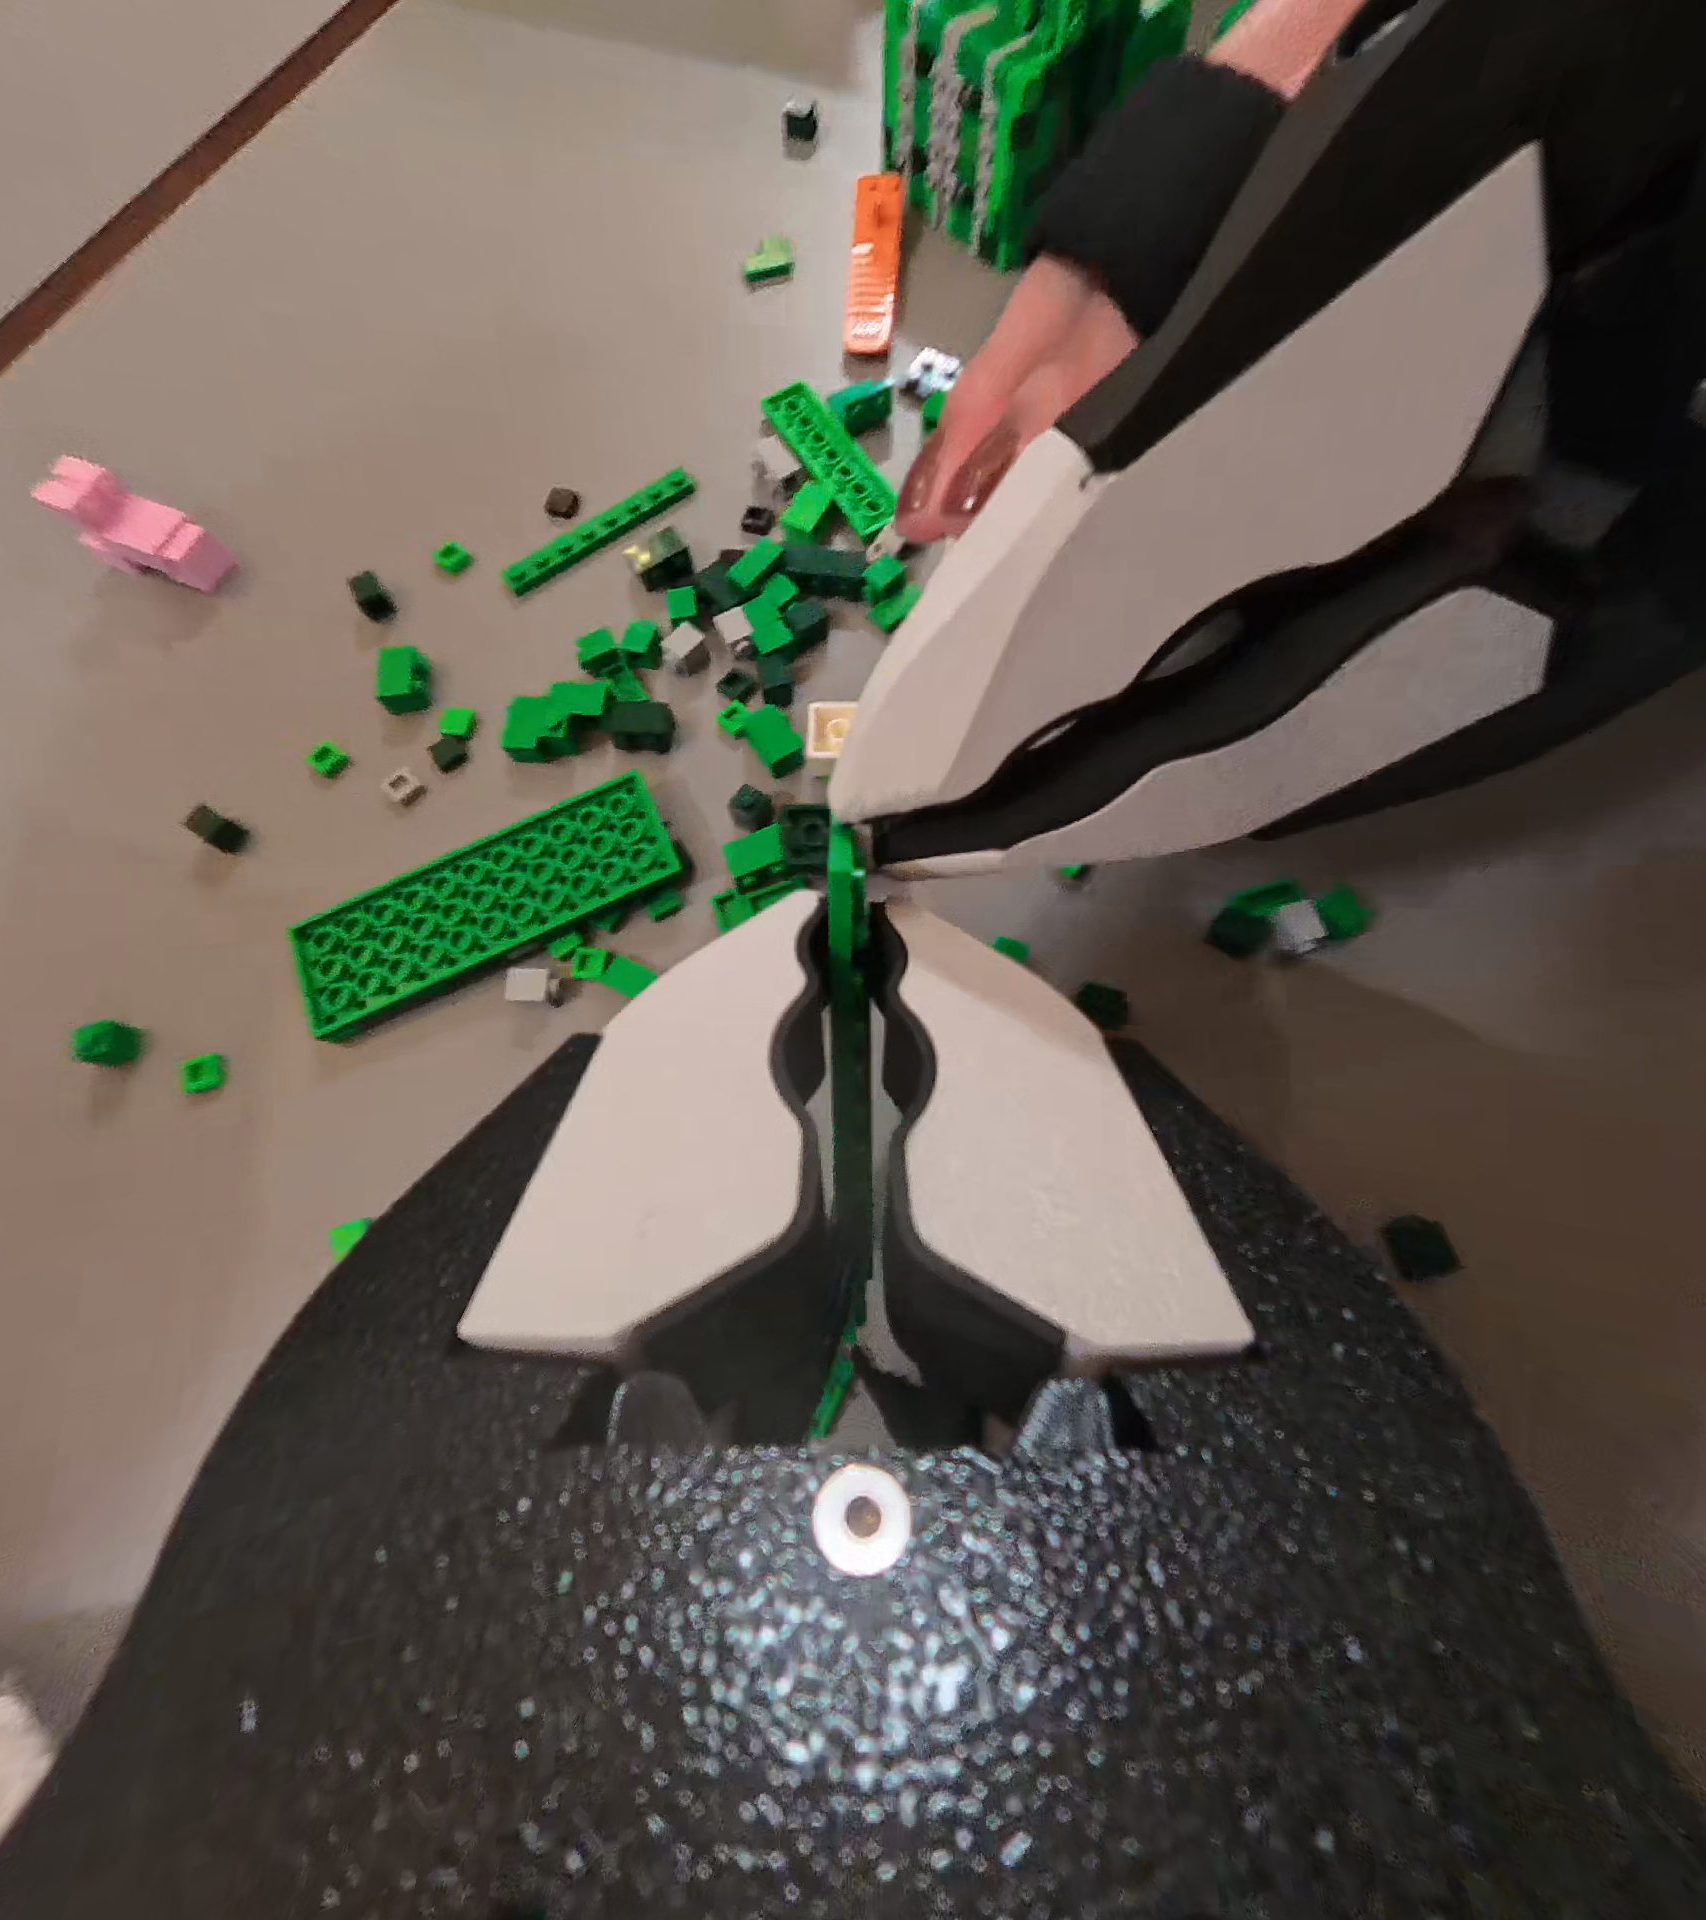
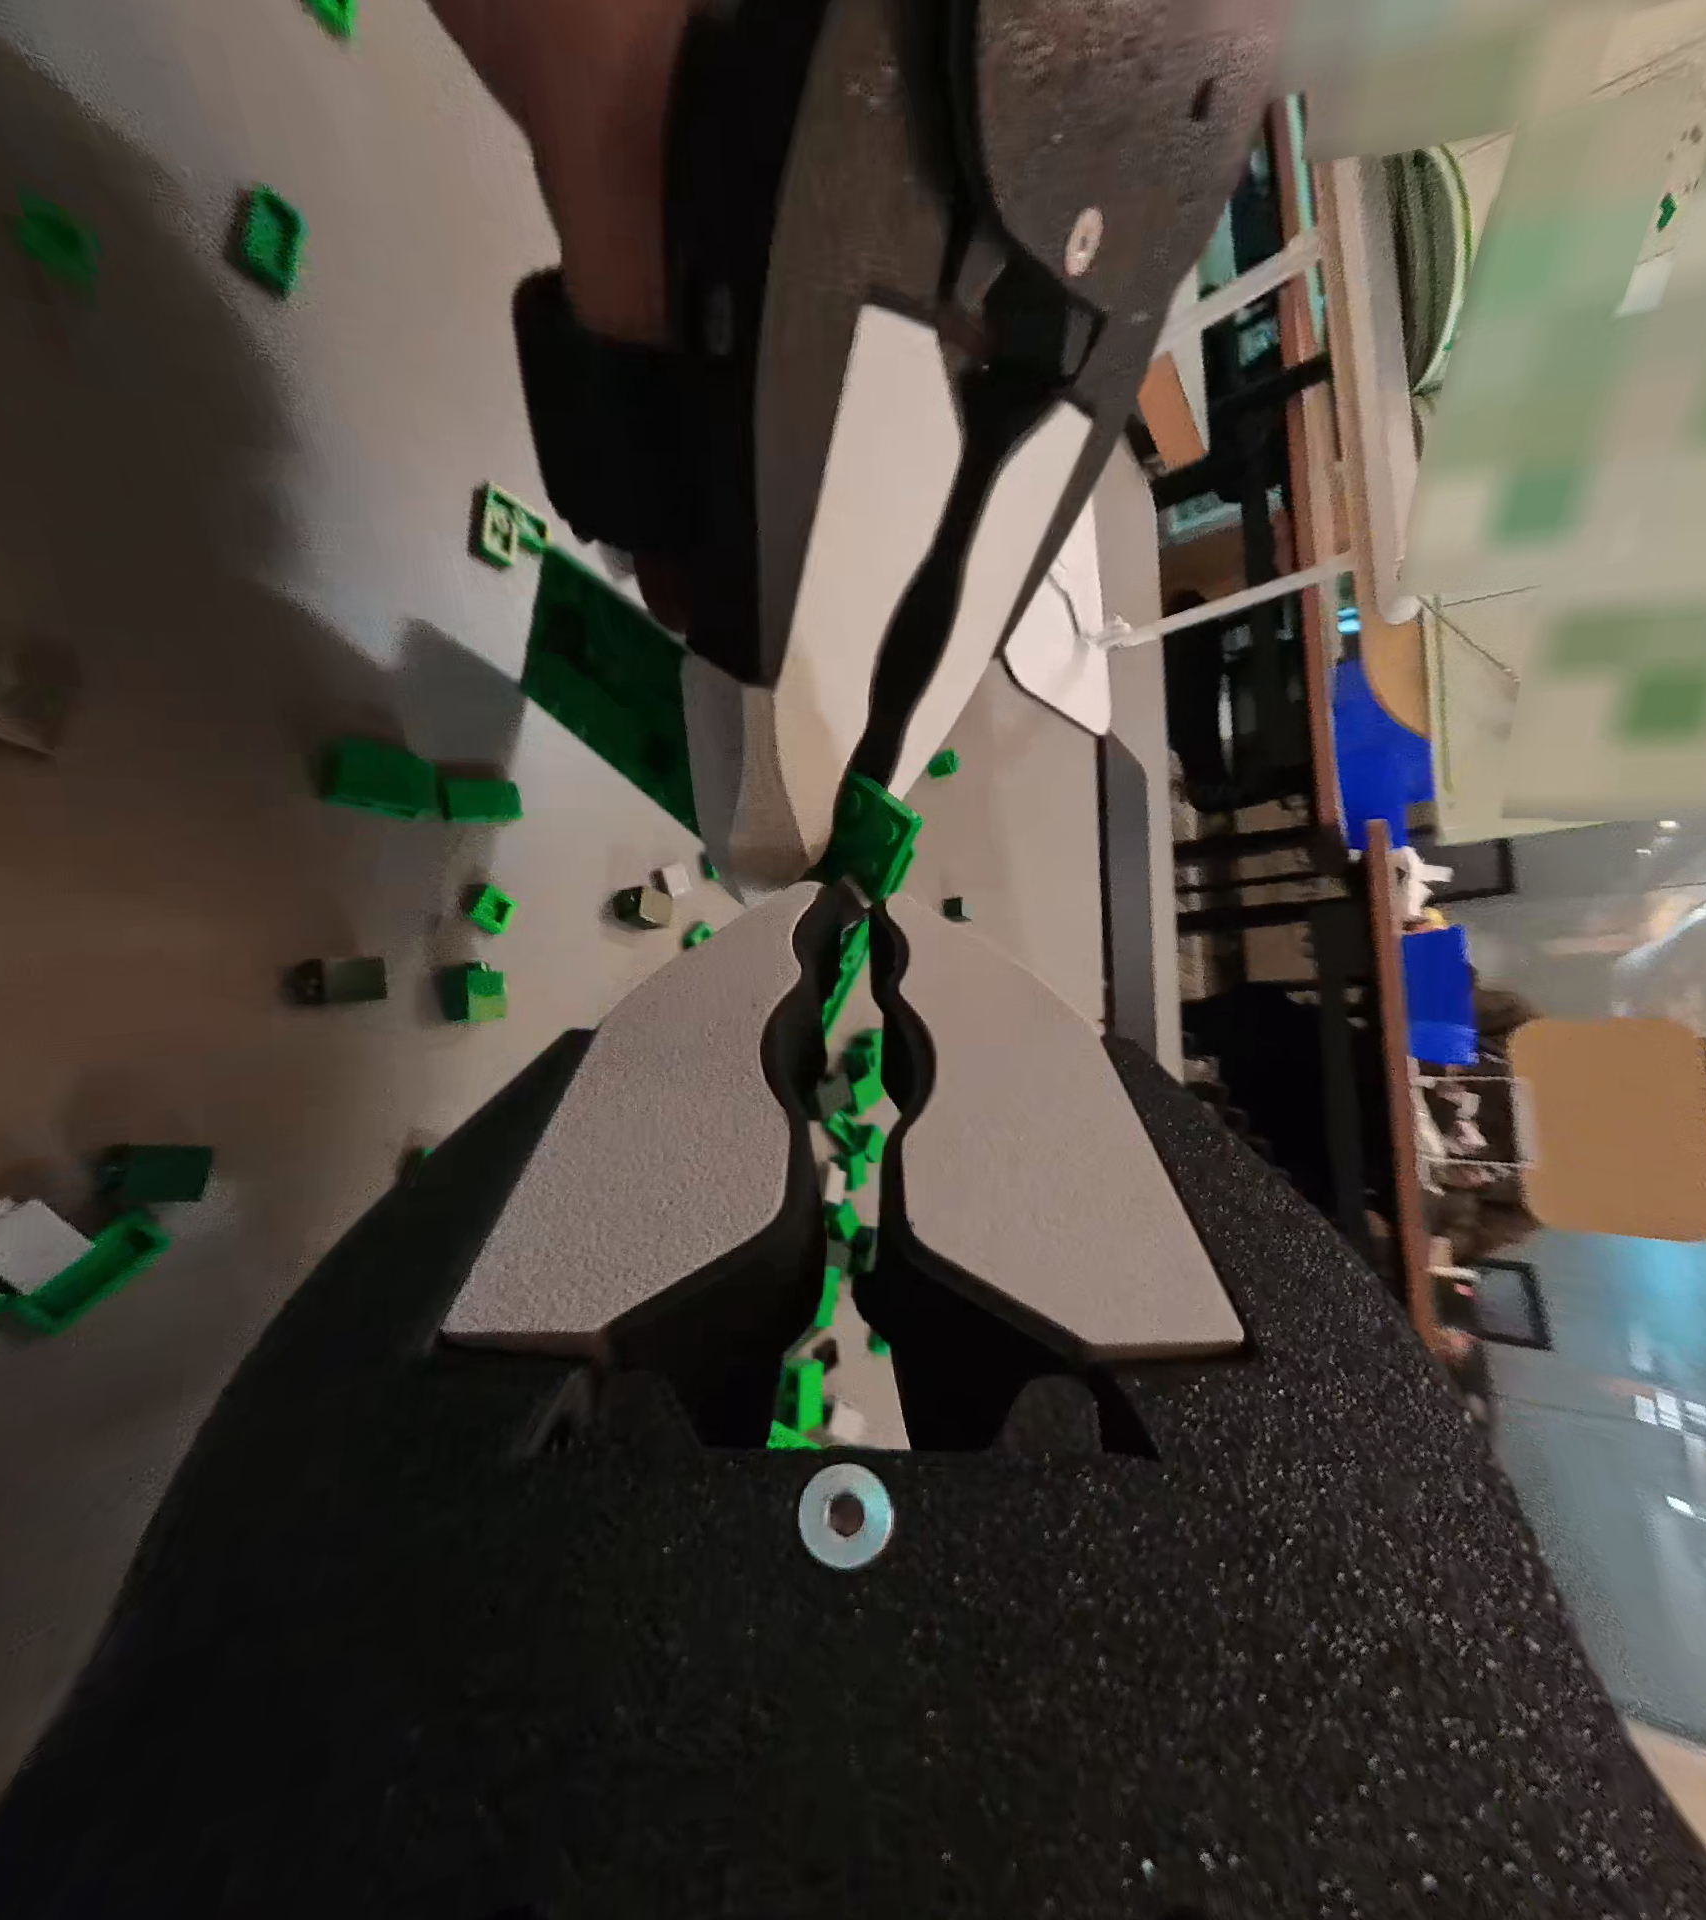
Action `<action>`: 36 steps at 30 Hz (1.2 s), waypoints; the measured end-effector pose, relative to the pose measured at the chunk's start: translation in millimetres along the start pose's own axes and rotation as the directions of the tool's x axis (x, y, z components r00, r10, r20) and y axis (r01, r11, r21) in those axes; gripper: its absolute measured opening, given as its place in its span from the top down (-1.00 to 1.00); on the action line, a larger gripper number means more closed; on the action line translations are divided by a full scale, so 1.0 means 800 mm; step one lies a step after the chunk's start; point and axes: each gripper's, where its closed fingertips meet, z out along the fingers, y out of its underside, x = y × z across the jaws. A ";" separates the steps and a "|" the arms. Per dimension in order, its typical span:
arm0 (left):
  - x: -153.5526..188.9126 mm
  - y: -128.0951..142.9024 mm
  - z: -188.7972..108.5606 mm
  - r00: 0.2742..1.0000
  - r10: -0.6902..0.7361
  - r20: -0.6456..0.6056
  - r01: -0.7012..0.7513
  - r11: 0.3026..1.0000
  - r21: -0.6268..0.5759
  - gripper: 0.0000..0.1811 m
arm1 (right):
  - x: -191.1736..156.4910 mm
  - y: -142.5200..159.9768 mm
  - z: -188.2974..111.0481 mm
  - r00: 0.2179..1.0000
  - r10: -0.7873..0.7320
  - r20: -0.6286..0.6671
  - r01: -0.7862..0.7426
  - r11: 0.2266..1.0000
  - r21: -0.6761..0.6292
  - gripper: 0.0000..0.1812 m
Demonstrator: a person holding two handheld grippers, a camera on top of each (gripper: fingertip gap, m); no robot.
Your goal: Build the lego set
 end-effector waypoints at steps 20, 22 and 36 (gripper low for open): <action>-0.008 0.009 0.023 0.991 0.095 0.099 -0.080 0.986 -0.145 0.94 | -0.014 0.027 0.003 0.990 -0.135 0.036 0.138 0.985 -0.101 0.99; -0.011 0.014 0.026 0.977 0.162 0.142 -0.134 0.973 -0.188 0.94 | -0.020 0.030 0.006 0.985 -0.166 0.043 0.170 0.977 -0.126 0.99; -0.029 0.025 0.019 0.977 0.121 0.175 -0.091 0.981 -0.173 0.94 | -0.037 0.035 0.010 0.995 -0.046 0.086 0.057 0.990 -0.133 1.00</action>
